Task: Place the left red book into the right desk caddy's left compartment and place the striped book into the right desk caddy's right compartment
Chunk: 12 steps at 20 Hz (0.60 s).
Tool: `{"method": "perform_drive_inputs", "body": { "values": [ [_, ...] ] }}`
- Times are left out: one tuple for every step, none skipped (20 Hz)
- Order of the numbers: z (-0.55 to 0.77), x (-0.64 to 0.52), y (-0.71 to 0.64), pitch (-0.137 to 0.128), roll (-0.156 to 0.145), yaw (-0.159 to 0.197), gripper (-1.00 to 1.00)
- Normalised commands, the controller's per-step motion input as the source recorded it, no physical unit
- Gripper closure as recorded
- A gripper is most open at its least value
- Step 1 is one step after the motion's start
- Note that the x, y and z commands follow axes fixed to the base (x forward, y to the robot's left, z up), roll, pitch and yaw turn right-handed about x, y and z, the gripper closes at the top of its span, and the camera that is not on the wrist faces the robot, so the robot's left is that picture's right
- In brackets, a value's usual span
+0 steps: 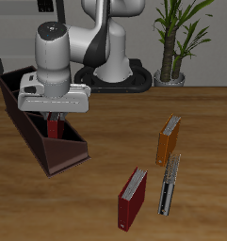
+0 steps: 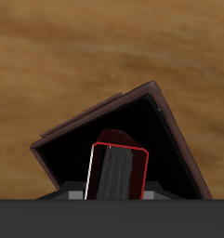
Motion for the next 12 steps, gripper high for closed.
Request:
{"method": "perform_drive_inputs", "body": {
  "values": [
    [0.03, 0.05, 0.03, 0.001, 0.002, -0.002, -1.00],
    [0.09, 0.00, -0.02, -0.001, -0.025, -0.034, -1.00],
    [0.09, 0.00, 0.06, -0.021, -0.003, -0.004, -1.00],
    [0.04, -0.01, 0.03, -0.004, 0.006, -0.007, -1.00],
    [0.00, 0.02, 0.01, 0.000, 0.000, 0.000, -1.00],
    [0.17, -0.03, 0.07, -0.020, -0.033, 0.001, -1.00],
    [0.07, 0.01, 0.06, -0.011, 0.008, -0.014, -1.00],
    [0.17, -0.08, 0.16, -0.025, 0.035, 0.007, -1.00],
    [0.05, 0.01, 0.04, -0.010, -0.011, 0.006, -1.00],
    [0.23, -0.12, 0.24, -0.042, -0.013, 0.017, -1.00],
    [0.08, 0.00, 0.11, -0.007, 0.044, 0.001, -1.00],
    [0.17, -0.01, 0.14, -0.033, 0.000, 0.019, -1.00]
  ]
}}
